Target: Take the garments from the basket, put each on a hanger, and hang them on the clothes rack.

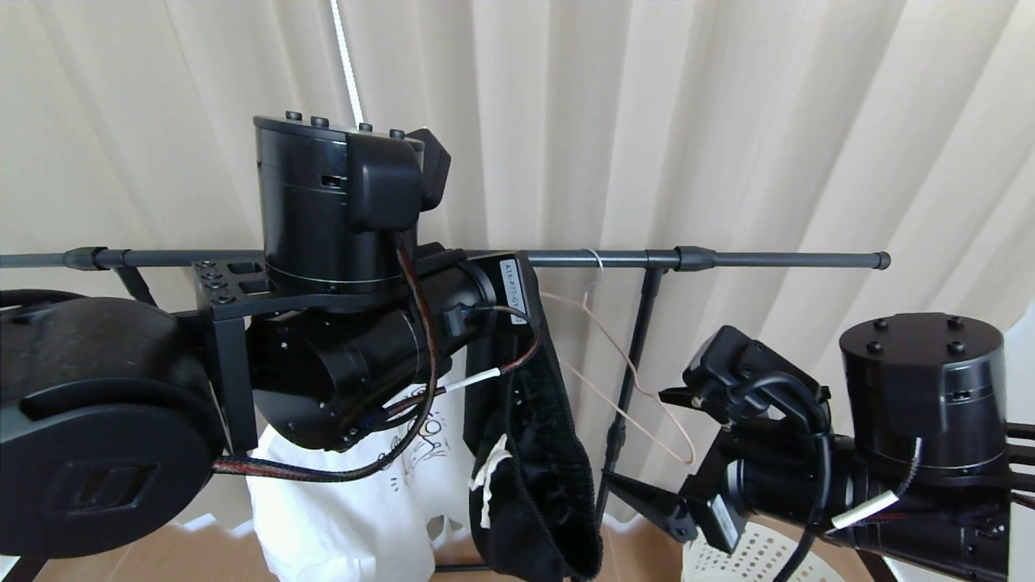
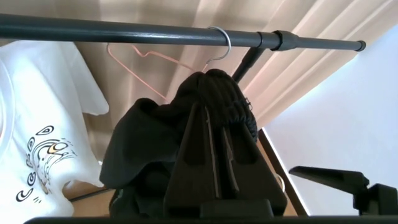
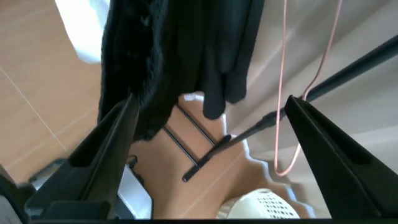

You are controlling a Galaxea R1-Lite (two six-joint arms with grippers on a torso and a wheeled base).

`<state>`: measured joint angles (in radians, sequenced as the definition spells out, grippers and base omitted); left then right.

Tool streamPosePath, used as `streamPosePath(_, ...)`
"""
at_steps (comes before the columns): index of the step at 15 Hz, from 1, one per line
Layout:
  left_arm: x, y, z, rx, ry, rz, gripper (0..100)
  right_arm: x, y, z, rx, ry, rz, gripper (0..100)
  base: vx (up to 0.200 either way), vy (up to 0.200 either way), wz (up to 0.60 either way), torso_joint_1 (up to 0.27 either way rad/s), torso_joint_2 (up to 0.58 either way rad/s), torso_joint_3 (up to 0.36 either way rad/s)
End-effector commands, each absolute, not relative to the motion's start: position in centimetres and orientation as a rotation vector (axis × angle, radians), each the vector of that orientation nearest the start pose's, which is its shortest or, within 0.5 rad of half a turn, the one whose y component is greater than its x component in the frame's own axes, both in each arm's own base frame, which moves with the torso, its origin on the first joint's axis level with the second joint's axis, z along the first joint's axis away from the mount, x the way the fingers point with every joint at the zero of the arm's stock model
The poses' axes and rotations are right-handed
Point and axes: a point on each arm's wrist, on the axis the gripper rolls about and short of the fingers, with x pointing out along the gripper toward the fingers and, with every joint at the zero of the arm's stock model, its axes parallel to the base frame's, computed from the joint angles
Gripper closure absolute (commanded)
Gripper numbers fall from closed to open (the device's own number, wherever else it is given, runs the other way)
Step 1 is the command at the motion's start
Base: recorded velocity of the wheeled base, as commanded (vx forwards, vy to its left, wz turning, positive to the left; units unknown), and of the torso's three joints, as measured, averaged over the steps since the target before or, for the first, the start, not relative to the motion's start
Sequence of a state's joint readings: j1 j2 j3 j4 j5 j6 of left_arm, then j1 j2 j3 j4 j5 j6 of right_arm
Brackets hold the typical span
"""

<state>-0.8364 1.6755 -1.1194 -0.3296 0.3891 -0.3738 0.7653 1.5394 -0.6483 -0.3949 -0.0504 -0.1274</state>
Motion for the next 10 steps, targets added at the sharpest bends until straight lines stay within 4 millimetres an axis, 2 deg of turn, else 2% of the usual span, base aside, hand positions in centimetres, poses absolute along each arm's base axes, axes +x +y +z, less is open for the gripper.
streamPosePath(1,21.9,-23.0,24.8,-0.236,0.266,-0.403,100,18.6,17.8,15.2,-0.32,0.457,0.729,0,0.0,0.0,0.0,0.0,0.0,0.0)
streamPosePath(4,21.5,-23.4,24.7,-0.232,0.27,-0.419,100,18.7,17.9,15.1,-0.311,0.467,0.726,0,0.0,0.0,0.0,0.0,0.0,0.0)
streamPosePath(10,21.4,-23.4,24.5,-0.229,0.274,-0.421,100,20.2,19.4,12.6,-0.303,0.564,0.704,0,0.0,0.0,0.0,0.0,0.0,0.0)
